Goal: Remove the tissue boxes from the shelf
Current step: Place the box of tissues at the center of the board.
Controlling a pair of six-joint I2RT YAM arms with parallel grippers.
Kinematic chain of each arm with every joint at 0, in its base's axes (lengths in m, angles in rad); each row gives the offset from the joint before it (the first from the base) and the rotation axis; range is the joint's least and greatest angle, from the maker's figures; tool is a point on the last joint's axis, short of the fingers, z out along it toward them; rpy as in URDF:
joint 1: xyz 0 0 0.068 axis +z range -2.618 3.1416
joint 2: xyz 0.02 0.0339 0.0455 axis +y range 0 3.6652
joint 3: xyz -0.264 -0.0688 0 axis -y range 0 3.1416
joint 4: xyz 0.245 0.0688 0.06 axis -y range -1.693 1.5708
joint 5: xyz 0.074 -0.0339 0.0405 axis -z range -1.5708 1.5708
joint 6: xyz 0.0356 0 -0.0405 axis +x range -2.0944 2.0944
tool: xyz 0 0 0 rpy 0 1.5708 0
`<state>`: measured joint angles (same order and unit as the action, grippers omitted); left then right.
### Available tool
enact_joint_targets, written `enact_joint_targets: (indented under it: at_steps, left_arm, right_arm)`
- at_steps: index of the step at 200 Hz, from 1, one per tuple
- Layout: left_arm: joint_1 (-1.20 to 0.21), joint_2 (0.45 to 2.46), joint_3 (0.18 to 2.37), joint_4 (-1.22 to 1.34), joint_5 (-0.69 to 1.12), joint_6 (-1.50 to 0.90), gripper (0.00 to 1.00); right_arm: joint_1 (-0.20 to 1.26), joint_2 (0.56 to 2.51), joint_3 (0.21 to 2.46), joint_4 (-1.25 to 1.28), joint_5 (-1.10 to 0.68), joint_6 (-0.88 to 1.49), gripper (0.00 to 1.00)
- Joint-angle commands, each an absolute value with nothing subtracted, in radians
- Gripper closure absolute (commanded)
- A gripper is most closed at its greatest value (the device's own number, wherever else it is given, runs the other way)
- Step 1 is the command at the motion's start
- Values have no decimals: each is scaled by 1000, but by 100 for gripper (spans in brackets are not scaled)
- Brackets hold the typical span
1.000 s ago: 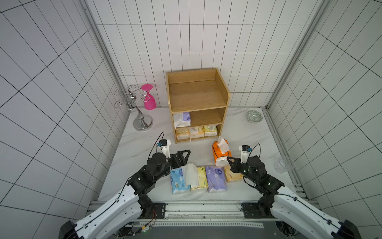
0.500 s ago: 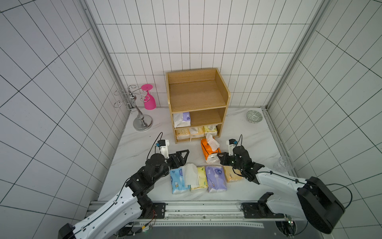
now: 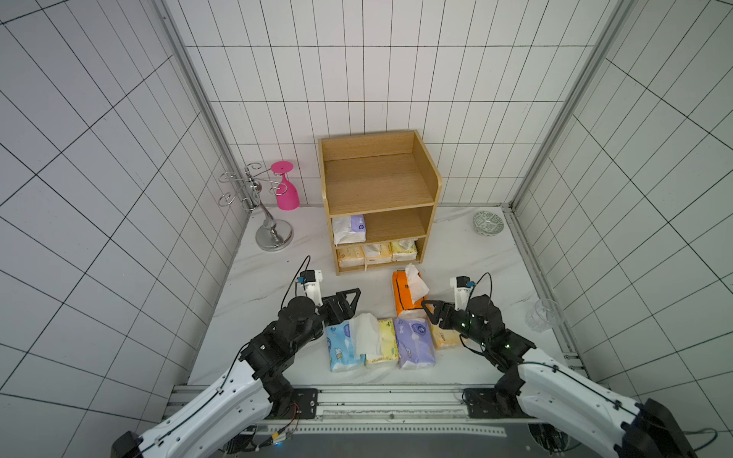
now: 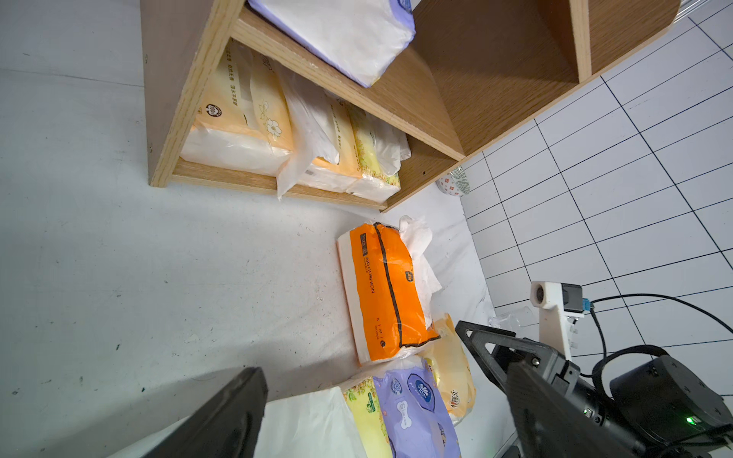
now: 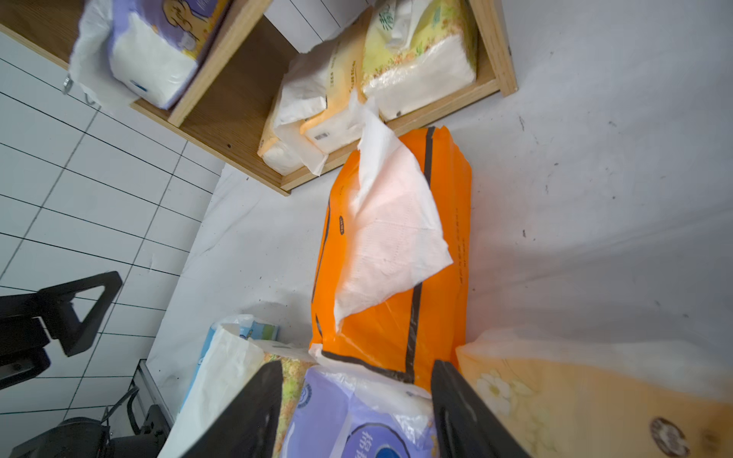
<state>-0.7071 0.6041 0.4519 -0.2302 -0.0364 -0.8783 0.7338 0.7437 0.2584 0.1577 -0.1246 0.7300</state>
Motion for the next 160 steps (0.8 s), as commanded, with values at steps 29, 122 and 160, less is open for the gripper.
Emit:
enact_joint_targets:
  at_steps: [29,122,160]
  left_arm:
    - [-709,544,440,-263,-115,-851,2]
    - [-449,659,509,-229,56,-757,2]
    - [-402,667,510,-229,102,-758,2]
  right_arm:
    - [741,610,352,-71,-53,696,36]
    - [774,1260,767,419,-231,757,39]
    - [788,1450,947,455,-204,698,40]
